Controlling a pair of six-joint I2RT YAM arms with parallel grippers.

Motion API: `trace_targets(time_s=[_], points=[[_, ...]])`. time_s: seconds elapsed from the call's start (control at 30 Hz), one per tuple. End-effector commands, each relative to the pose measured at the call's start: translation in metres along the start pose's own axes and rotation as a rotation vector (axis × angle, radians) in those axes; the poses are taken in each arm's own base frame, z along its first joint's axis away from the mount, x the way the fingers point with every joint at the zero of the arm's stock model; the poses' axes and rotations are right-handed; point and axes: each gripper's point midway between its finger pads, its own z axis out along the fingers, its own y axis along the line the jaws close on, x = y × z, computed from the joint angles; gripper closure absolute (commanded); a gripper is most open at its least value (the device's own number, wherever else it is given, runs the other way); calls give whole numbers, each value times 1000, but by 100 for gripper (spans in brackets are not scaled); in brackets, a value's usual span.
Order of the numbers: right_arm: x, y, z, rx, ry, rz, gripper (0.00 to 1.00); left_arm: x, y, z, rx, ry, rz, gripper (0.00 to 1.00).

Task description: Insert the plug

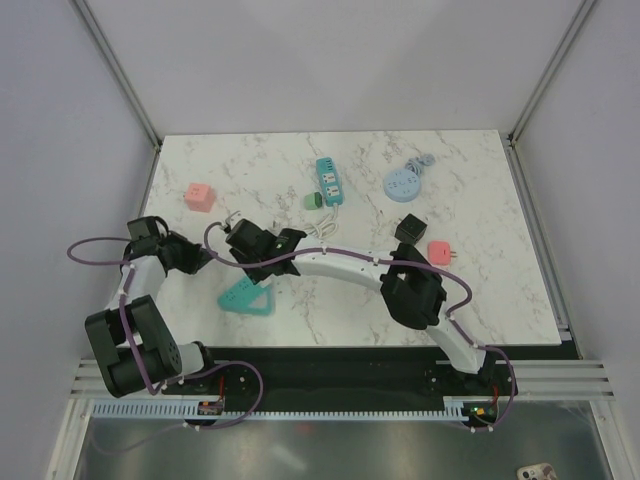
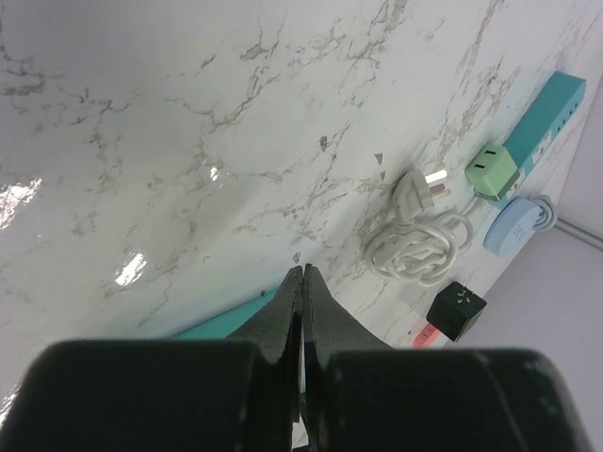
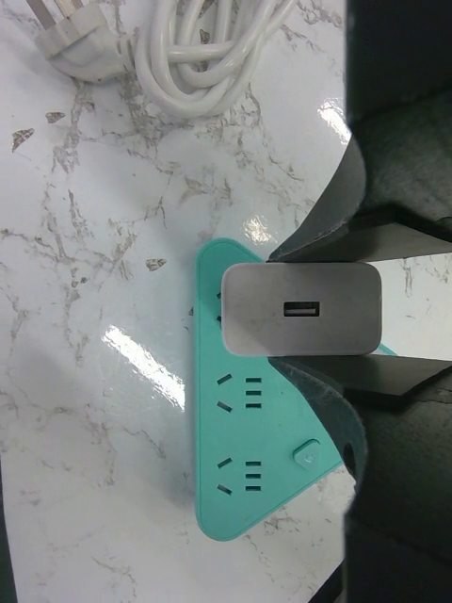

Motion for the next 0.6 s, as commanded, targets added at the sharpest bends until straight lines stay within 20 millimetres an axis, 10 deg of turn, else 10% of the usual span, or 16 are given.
trace_targets(time_s=[0.0, 0.2, 0.3, 0.57], points=[[136, -21, 40, 78, 370, -32, 100, -9, -19, -9, 81, -38, 84, 98], [110, -32, 37, 107, 306, -10, 97, -19, -30, -15, 106, -83, 131, 95], [80, -33, 29, 105, 236, 10, 72, -19, -39, -17, 129, -68, 97, 65], [10, -46, -4, 127, 67, 39, 58, -39, -78, -51, 210, -174, 226, 43]])
